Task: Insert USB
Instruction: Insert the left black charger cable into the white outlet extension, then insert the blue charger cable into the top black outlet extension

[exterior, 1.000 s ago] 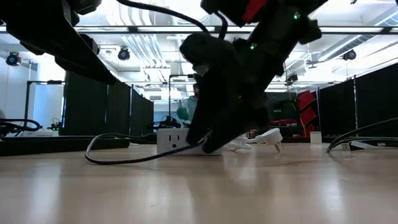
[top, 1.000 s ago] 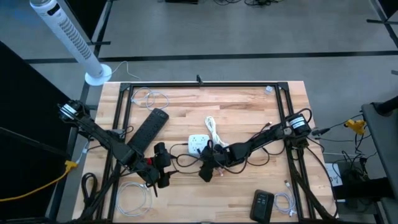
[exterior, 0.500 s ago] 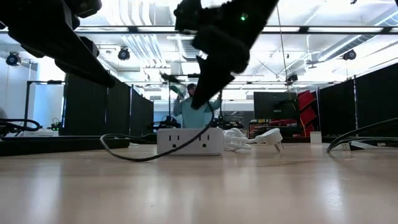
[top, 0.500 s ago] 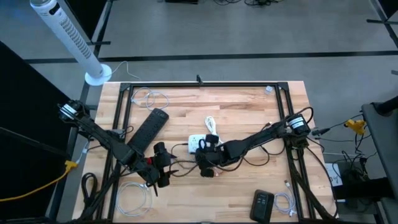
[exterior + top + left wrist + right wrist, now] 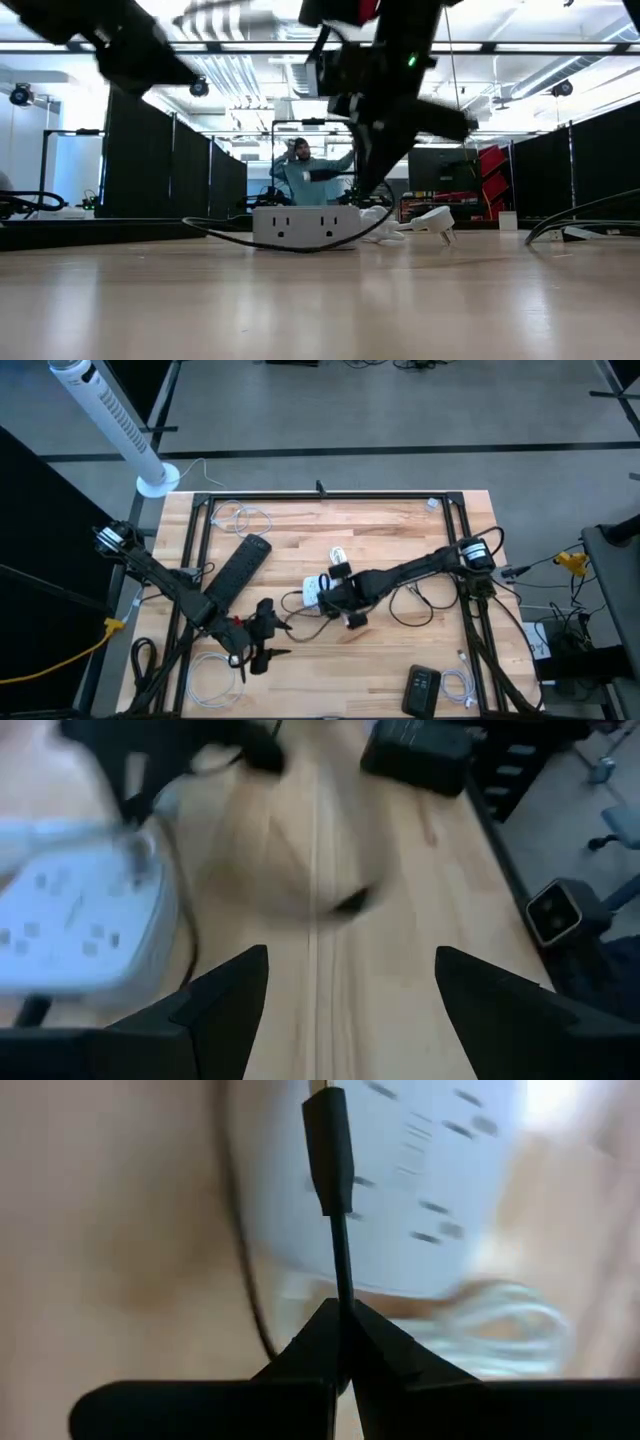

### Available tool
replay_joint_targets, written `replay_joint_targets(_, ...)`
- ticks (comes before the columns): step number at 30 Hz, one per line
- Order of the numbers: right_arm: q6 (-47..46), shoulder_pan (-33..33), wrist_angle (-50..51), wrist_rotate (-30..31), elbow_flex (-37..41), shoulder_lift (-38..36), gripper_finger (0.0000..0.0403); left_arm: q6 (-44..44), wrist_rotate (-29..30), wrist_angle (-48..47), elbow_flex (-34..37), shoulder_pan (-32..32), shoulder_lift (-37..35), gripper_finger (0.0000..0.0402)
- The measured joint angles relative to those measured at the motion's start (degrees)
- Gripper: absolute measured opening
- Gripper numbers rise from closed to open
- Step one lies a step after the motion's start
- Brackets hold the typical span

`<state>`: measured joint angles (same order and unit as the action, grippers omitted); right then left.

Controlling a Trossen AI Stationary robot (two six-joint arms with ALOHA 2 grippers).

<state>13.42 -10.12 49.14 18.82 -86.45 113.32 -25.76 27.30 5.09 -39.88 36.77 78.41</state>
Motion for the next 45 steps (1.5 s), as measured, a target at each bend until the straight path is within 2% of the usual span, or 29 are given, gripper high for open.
replay_joint_targets(2, 4.0, 1.2, -1.5, 2.3, 0.1, 0.3, 0.0004, 2.0, 0.1, 2.7, 0.0, -0.2, 0.0, 0.0276)
replay_joint_targets(6, 10.3, 3.4, -4.7, 2.6, 0.1, 0.4, 0.0003, 3.5, 0.1, 3.8, -0.8, -0.1, 0.0, 0.0276)
replay_joint_targets(10, 8.0, 4.9, -6.8, 3.6, 0.3, 0.4, 0.0018, 3.3, 0.2, 3.7, -1.0, -0.1, 0.0, 0.0276)
replay_joint_targets(13, 4.0, 5.1, -6.7, 3.3, 0.5, 0.4, 0.0044, 0.4, 0.4, 3.7, -1.0, -0.1, 0.0, 0.0276)
replay_joint_targets(18, 2.9, 5.5, -10.6, 5.0, 2.0, 0.4, 0.0101, 0.0, 0.4, 3.2, -1.0, -0.1, 0.0, 0.0276)
replay_joint_targets(22, 2.9, 6.0, -12.4, 10.2, 2.4, 0.4, 0.0139, -0.1, 0.5, 1.1, -1.0, -0.1, 0.0, 0.0276)
replay_joint_targets(26, 3.7, 5.3, -11.7, 15.4, 2.4, 0.0, 0.0158, -0.5, 1.3, -3.1, -1.0, -0.1, 0.0, 0.0276)
replay_joint_targets(30, -4.2, 2.1, -11.4, 14.6, 1.2, -1.2, 0.0162, -5.6, 5.7, -13.3, -1.5, -0.1, -0.4, 0.0276)
replay_joint_targets(34, -11.9, -4.1, -13.1, 8.5, -0.7, -3.2, 0.0156, -10.1, 9.2, -22.2, -2.6, -0.1, -0.5, 0.0276)
replay_joint_targets(38, -11.9, -10.9, -13.9, 8.1, -0.9, -5.5, 0.0143, -12.3, 8.6, -25.5, -2.8, -0.1, -0.6, 0.0276)
replay_joint_targets(41, -8.2, -14.5, -10.7, 8.4, -2.2, -8.5, 0.0129, -17.4, 6.8, -29.4, -2.8, -0.1, -0.9, 0.0276)
replay_joint_targets(45, -6.2, -17.5, -11.3, 13.4, -3.4, -14.8, 0.0109, -25.5, 7.4, -35.6, -2.8, -0.1, -0.9, 0.0276)
